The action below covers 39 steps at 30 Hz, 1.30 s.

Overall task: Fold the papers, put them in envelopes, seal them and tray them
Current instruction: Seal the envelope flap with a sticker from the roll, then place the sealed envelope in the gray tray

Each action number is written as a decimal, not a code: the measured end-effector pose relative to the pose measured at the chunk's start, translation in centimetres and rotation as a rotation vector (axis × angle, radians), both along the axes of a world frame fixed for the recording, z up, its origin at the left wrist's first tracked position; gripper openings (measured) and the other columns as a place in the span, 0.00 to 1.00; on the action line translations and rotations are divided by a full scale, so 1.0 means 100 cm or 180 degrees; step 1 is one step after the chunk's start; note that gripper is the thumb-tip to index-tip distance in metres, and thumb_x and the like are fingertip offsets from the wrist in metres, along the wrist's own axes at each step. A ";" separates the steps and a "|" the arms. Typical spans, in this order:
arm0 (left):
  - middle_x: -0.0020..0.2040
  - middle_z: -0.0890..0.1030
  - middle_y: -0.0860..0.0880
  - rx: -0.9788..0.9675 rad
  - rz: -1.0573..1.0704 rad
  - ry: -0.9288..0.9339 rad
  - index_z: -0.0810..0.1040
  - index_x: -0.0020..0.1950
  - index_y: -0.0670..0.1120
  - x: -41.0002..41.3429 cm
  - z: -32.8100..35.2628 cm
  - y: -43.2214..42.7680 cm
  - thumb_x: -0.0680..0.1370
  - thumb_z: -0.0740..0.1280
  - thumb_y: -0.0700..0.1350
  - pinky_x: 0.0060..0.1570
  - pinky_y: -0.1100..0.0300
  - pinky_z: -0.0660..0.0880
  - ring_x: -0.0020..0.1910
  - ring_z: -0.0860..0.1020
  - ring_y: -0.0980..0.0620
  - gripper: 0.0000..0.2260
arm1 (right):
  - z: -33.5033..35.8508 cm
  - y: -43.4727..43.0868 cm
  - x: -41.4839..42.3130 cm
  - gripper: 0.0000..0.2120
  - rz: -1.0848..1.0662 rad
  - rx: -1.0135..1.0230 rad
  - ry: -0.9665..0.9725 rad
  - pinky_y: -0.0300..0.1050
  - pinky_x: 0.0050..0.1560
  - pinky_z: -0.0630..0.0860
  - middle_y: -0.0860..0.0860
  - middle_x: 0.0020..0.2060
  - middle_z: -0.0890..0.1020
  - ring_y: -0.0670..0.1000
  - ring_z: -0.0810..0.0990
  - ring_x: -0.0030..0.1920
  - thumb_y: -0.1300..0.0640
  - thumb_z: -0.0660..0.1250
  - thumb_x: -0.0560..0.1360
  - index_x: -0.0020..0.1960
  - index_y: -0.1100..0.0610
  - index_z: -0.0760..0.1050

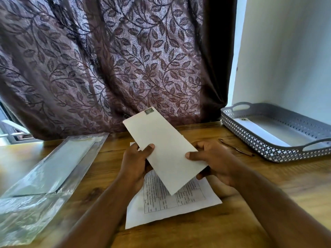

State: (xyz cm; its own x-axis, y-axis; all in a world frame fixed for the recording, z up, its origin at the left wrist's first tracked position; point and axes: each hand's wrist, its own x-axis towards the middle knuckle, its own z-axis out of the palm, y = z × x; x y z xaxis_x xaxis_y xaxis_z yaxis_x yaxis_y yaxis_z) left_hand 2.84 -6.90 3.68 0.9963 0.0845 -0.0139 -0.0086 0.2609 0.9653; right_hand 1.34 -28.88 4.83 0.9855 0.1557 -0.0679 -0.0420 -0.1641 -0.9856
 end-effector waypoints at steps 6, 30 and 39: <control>0.51 0.86 0.48 -0.0095 0.0020 -0.0209 0.78 0.60 0.48 -0.003 0.006 -0.003 0.81 0.65 0.40 0.47 0.46 0.83 0.49 0.85 0.46 0.09 | 0.003 -0.004 0.005 0.09 -0.0466 0.0028 -0.0144 0.48 0.37 0.81 0.58 0.48 0.87 0.58 0.87 0.46 0.58 0.72 0.77 0.54 0.60 0.79; 0.55 0.82 0.32 0.0193 -0.2333 -0.0227 0.82 0.58 0.41 -0.063 -0.015 -0.077 0.75 0.72 0.42 0.52 0.49 0.82 0.55 0.81 0.33 0.13 | 0.059 -0.258 -0.005 0.12 -0.2793 -0.1725 -0.0330 0.50 0.45 0.85 0.60 0.49 0.81 0.59 0.83 0.45 0.69 0.63 0.76 0.56 0.62 0.80; 0.56 0.82 0.32 0.0178 -0.2608 -0.0106 0.83 0.56 0.42 -0.059 -0.014 -0.077 0.65 0.80 0.49 0.55 0.48 0.81 0.56 0.81 0.34 0.23 | 0.053 -0.235 0.013 0.07 -0.2655 -0.2195 -0.0290 0.47 0.38 0.81 0.58 0.35 0.82 0.59 0.84 0.37 0.70 0.64 0.73 0.39 0.65 0.78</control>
State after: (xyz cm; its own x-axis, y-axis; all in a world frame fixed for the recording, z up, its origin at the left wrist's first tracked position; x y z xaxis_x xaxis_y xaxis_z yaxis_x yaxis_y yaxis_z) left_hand -3.05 -14.61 2.33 0.7422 -0.6702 -0.0006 0.1349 0.1485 0.9797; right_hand 2.60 -52.42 10.10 0.7690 -0.6089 0.1947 -0.3281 -0.6373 -0.6972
